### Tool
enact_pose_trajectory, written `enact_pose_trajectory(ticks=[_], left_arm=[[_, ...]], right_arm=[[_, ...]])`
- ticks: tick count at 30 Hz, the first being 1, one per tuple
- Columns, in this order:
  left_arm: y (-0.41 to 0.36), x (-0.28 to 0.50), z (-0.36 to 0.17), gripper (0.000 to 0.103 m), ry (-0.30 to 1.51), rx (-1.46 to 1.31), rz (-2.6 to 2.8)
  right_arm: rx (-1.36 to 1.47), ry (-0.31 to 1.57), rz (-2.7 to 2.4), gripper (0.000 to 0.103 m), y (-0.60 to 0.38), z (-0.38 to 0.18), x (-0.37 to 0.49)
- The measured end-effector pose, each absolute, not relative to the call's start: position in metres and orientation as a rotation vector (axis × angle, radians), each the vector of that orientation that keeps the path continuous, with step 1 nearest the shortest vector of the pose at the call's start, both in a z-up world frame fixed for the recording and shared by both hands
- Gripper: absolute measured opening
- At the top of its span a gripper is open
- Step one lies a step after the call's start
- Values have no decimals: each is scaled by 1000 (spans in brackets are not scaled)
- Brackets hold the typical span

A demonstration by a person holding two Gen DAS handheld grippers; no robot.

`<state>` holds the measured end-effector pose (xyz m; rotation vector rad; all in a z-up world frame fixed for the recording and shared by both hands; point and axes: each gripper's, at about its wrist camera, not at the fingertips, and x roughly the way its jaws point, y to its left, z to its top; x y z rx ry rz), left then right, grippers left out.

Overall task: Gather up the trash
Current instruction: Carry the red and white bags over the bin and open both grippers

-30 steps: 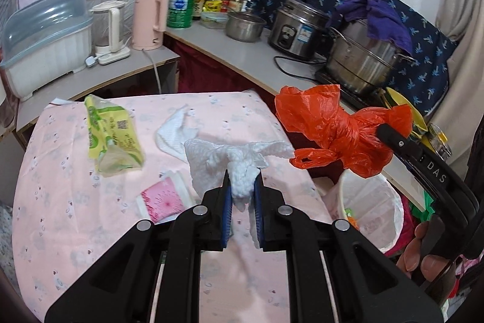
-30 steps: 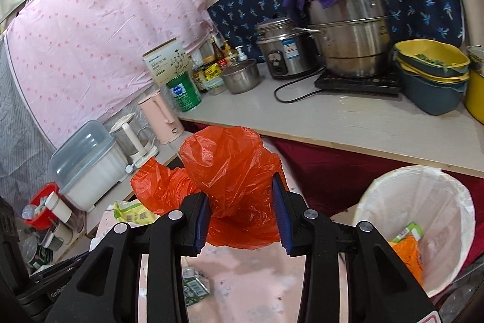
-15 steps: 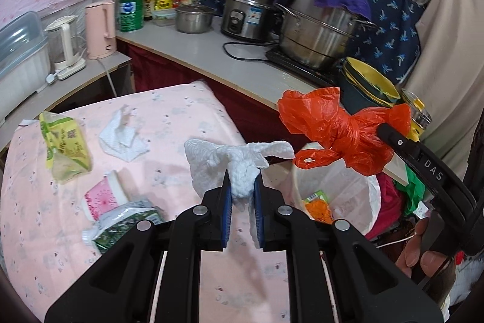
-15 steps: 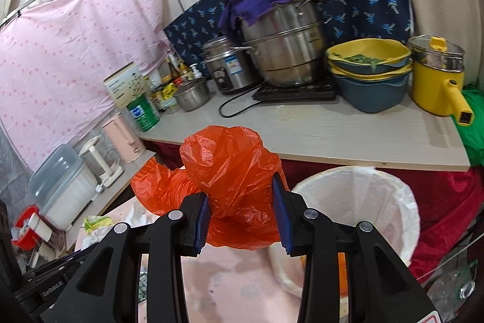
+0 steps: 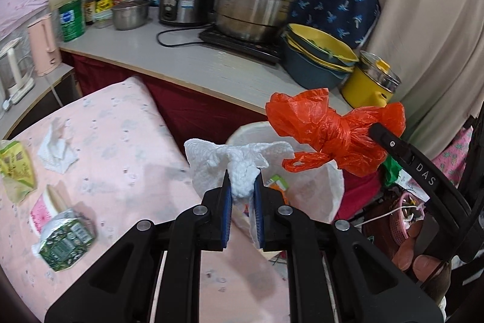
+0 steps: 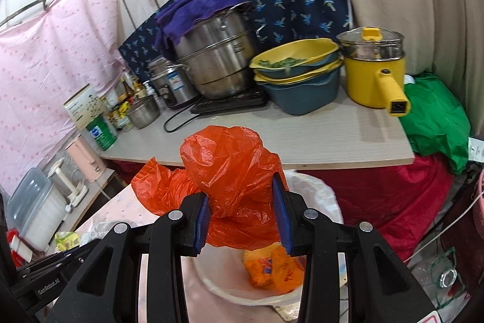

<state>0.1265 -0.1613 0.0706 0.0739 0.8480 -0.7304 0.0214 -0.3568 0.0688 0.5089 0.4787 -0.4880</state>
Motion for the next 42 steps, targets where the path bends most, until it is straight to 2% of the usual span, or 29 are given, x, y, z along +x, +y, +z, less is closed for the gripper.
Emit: enact_pose_trajectory(ticks=[16, 18, 20, 21, 25, 28, 32, 35, 42], left_arm=[[-249, 124, 34, 15, 928, 143, -849], [-254, 127, 31, 22, 931, 133, -857], [-256, 130, 31, 48, 923, 119, -841], [-255, 131, 32, 51, 914, 110, -833], [-249, 137, 34, 58, 902, 100, -814], [-241, 142, 34, 59, 899, 95, -789], [-225, 147, 35, 67, 883, 81, -749], [-214, 150, 37, 68, 870, 75, -725], [-184, 155, 44, 73, 844, 43, -674]], right_arm=[[587, 466, -616, 36, -412, 47, -15], [587, 470, -615, 36, -413, 45, -14], [588, 473, -612, 36, -412, 43, -12], [588, 475, -609, 36, -412, 42, -11], [585, 484, -590, 36, -407, 41, -1], [584, 491, -569, 37, -402, 39, 8], [578, 507, -536, 41, -393, 35, 23], [576, 517, -521, 48, -386, 35, 31], [545, 505, -501, 54, -368, 44, 43]])
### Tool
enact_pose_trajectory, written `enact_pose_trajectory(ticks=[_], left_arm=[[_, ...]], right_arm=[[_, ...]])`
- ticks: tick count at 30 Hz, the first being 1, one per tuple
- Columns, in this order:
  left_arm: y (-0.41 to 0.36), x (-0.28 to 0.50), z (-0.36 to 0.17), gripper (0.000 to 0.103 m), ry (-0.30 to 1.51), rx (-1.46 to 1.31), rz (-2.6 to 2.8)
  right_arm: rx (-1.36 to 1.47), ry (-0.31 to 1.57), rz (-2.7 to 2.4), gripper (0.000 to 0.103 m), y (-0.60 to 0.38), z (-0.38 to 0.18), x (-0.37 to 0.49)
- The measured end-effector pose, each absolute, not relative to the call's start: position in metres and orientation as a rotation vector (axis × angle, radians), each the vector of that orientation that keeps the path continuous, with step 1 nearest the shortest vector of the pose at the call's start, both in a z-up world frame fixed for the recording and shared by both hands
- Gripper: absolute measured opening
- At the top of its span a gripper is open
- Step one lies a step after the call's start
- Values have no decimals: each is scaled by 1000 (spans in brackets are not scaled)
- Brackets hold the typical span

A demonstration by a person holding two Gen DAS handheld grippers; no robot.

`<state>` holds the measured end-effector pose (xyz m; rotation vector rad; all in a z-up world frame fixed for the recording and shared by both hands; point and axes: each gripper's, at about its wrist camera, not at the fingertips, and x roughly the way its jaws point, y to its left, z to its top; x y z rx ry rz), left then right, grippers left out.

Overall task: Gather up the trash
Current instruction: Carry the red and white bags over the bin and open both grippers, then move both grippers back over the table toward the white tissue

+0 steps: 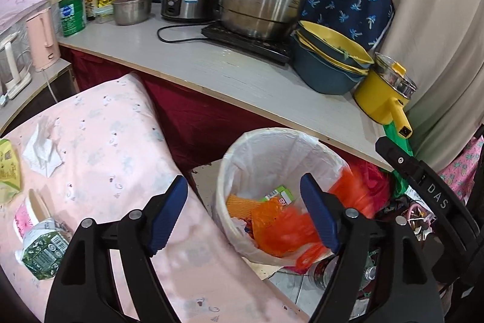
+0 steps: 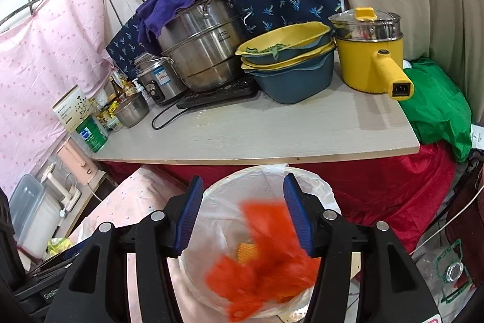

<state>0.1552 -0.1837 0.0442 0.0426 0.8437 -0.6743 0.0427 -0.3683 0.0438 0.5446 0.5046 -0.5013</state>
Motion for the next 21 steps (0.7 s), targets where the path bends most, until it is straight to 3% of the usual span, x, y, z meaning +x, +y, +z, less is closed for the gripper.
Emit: enact_pose_trajectory(ticks=[13, 21], left_arm=[[-127, 164, 46, 73, 836, -21, -574], [-77, 170, 44, 81, 826, -54, -462]], right_arm=[[502, 512, -431, 58, -336, 59, 63], [466, 531, -357, 59, -302, 64, 84]])
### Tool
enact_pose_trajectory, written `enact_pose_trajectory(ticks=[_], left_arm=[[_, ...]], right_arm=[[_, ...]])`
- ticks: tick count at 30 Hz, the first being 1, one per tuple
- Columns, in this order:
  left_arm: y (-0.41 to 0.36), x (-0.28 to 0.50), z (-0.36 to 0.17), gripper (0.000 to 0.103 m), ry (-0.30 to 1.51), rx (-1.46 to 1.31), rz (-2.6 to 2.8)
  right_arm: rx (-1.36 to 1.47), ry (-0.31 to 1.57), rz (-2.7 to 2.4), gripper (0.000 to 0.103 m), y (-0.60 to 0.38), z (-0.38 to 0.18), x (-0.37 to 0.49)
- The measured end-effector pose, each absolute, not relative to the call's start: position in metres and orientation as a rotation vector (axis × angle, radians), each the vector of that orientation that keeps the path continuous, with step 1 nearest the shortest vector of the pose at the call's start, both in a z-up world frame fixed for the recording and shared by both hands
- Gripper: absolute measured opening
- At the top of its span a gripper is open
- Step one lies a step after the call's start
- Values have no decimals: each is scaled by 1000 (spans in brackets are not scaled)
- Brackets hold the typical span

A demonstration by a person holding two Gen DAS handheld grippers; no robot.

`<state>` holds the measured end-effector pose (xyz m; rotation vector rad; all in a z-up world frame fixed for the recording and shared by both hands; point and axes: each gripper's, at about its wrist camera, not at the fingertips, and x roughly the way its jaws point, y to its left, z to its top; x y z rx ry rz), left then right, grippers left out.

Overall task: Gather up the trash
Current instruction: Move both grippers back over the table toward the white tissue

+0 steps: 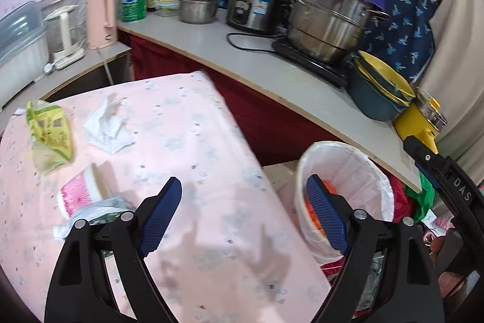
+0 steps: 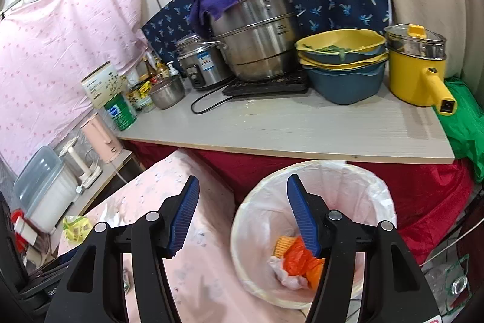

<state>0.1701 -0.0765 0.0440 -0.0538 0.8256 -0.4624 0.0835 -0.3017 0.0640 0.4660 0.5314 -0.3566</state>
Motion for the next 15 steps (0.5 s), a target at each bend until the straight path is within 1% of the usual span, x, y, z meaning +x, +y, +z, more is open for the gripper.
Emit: enact_pose_trajectory(ticks=[15], left_arm=[[38, 186, 34, 81, 834, -164, -249]], right_arm=[[383, 598, -161, 59, -204, 64, 134]])
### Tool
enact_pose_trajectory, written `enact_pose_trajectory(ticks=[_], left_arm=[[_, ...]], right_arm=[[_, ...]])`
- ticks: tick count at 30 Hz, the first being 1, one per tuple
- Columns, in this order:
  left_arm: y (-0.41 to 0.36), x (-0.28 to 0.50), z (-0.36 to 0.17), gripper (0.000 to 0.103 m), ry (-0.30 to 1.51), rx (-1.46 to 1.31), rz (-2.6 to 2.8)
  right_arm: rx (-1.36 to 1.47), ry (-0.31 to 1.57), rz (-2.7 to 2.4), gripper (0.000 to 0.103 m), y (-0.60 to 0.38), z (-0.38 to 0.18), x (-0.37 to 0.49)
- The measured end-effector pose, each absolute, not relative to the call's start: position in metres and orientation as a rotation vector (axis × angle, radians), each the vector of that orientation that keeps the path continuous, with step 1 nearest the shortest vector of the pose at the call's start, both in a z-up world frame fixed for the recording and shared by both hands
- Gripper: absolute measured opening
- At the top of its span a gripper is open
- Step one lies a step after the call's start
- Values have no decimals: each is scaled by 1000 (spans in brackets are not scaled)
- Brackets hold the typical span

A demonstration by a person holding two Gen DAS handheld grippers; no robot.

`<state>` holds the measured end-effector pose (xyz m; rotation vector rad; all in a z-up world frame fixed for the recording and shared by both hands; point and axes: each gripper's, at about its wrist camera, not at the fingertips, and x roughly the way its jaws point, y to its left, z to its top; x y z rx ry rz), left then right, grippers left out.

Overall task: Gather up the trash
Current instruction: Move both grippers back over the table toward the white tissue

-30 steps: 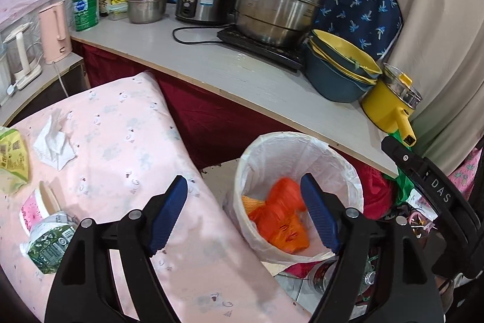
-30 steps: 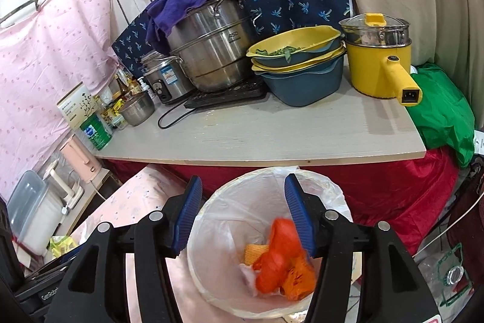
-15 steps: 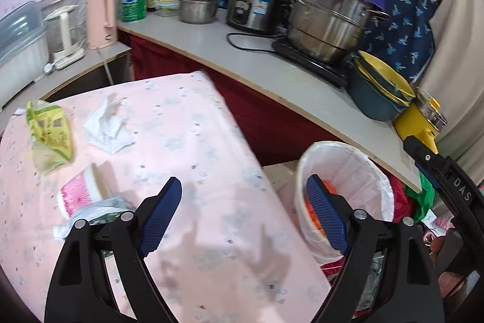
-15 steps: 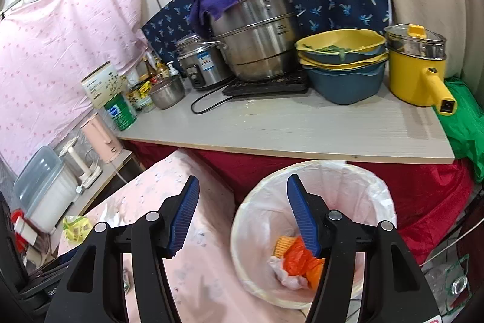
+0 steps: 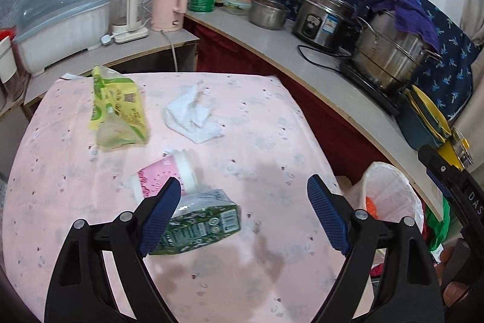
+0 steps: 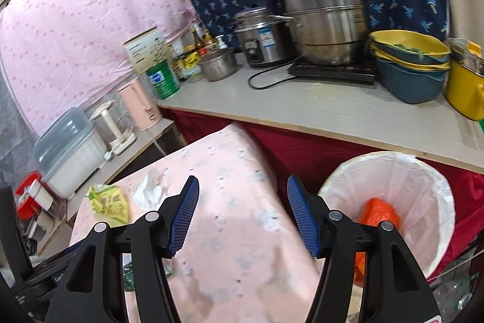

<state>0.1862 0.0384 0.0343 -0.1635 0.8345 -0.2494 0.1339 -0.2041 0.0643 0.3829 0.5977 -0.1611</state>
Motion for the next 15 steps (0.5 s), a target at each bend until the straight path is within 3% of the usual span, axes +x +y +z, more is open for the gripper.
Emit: enact_pose_trajectory(ticks=[15], left_arm=[[140, 230, 25, 84, 825, -248, -43]], right_arm=[[326, 711, 46, 59, -102, 41, 215]])
